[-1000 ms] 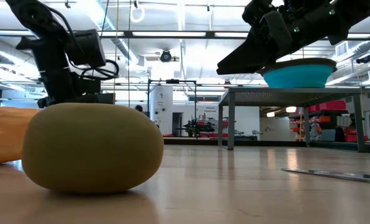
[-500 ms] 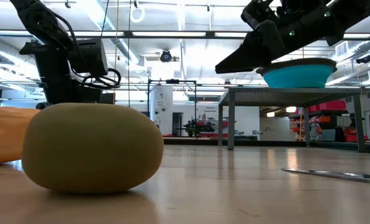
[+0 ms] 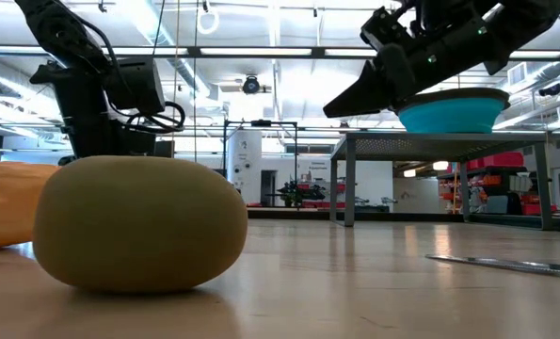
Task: Pick & Place Fruit
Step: Put the yellow peach into the blue strainer bowl on the shelf
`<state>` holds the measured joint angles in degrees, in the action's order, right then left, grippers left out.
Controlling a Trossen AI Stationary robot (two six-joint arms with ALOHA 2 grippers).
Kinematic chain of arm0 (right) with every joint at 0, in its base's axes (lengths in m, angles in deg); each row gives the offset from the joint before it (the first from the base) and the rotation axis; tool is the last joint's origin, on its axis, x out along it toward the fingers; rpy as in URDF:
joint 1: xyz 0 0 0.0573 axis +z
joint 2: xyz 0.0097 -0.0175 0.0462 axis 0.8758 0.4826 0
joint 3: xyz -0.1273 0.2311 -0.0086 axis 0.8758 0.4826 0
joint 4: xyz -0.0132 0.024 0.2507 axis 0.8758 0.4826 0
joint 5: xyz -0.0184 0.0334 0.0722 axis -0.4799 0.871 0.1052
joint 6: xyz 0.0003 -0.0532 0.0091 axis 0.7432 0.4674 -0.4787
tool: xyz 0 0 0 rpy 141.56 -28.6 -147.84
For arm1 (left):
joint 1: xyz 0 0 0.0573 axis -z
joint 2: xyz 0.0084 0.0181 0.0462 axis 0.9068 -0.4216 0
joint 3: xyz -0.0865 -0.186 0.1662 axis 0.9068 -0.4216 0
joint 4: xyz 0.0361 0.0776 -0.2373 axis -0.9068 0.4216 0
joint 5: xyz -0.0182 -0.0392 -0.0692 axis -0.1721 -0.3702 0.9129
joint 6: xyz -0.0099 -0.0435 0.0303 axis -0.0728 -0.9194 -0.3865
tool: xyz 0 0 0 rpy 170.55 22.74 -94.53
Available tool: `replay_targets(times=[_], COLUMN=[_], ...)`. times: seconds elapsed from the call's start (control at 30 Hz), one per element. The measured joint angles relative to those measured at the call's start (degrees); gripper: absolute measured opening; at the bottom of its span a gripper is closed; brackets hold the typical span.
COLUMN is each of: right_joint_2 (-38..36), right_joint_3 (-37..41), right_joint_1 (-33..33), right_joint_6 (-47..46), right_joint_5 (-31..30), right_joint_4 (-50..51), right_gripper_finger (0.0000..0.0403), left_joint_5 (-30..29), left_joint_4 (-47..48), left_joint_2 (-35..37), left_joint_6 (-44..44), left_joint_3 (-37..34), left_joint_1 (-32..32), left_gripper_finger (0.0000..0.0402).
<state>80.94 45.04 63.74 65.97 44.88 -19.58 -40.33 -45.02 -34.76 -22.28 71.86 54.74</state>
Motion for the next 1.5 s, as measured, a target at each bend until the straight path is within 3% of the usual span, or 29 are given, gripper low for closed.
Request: replay_targets(times=[0.3,0.5,0.7,0.9,1.1,1.27,1.4,1.5], right_joint_2=[0.0,0.0,0.0,0.0,0.43,3.33,5.59,7.06], right_joint_3=[0.0,0.0,0.0,-0.01,-0.04,-0.04,-0.04,-0.09], right_joint_1=[0.03,0.04,0.11,0.11,1.05,3.54,5.5,6.11], right_joint_6=[-2.8,-5.13,-6.23,-6.14,-4.9,4.05,15.36,18.77], right_joint_5=[0.05,0.1,0.26,4.64,4.99,4.7,0.89,-1.65], right_joint_4=[0.64,0.64,0.64,-0.65,-1.87,-8.57,-19.86,-26.65], right_gripper_finger=[0.0242,0.0242,0.0242,0.0242,0.0242,0.0242,0.0242,0.0242], left_joint_5=[-0.87,-1.91,-2.23,3.18,1.62,5.85,9.35,10.89], left_joint_4=[-0.03,-4.83,-21.48,-42.57,-55.61,-62.57,-64.3,-64.13], left_joint_2=[0.0,0.02,0.02,0.02,0.02,0.04,0.04,0.04], left_joint_6=[-1.77,1.59,15.02,28.72,41.95,39.23,28.44,17.28], left_joint_3=[0.0,0.16,0.37,0.39,0.41,0.42,0.42,0.42], left_joint_1=[3.97,6.33,9.4,12.62,15.08,14.38,12.44,10.82], left_gripper_finger=[0.0123,0.0127,0.014,0.0128,0.0132,0.014,0.0137,0.0134])
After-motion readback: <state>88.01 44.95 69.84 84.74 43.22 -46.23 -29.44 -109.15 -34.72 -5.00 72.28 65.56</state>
